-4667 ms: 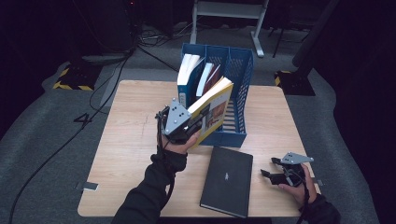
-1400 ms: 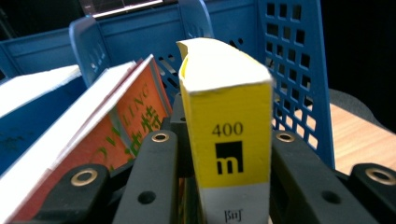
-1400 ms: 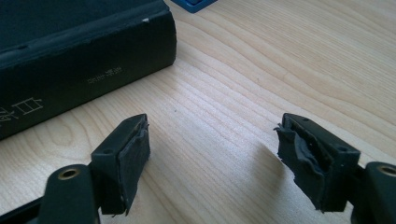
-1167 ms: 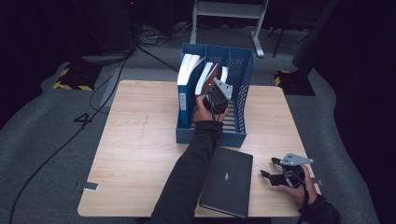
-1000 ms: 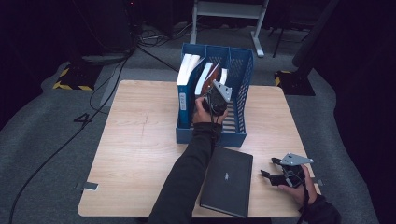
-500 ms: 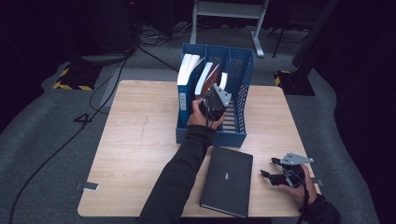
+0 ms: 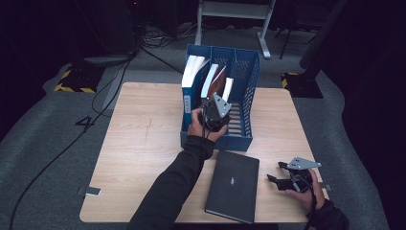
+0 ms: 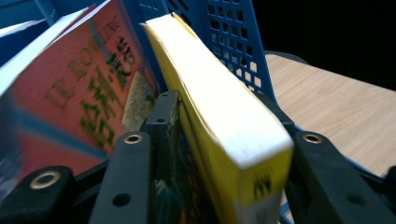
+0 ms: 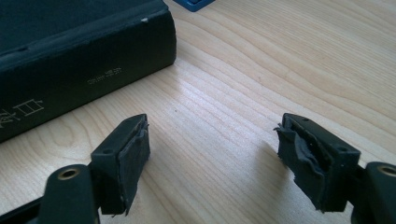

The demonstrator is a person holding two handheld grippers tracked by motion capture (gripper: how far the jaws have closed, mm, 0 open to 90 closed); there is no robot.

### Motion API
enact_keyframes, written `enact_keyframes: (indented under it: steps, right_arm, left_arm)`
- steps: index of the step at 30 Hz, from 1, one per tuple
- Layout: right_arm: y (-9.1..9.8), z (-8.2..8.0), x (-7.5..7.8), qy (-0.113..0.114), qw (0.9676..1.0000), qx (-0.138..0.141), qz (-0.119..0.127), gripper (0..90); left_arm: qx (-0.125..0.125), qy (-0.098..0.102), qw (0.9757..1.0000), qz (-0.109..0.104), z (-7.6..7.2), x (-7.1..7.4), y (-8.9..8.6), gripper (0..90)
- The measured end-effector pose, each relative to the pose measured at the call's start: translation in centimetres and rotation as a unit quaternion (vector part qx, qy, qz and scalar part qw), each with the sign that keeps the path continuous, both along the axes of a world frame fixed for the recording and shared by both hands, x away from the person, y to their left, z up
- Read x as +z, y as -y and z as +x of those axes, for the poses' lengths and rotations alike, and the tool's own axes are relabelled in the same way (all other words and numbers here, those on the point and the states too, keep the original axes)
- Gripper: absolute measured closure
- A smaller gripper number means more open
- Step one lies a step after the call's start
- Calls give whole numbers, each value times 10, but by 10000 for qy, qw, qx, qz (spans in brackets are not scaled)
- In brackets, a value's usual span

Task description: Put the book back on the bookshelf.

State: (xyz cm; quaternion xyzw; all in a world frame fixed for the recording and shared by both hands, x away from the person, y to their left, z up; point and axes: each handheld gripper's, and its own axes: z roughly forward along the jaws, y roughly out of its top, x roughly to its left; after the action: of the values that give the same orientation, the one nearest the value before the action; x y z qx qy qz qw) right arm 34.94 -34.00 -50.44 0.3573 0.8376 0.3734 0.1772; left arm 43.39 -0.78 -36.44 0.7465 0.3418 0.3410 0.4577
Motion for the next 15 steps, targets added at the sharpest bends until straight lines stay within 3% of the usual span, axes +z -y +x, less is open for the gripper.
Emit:
enact_keyframes:
  steps: [9,15]
  right_arm:
    - [-1,-1,0,21,10000,-28,-23,246]
    - [-1,0,0,33,10000,-33,-29,241]
  left_arm:
    - [-449,-72,9989,-90,-25,-13,-18,536]
    - [-527,-321,9981,62,-31,-34,-25,547]
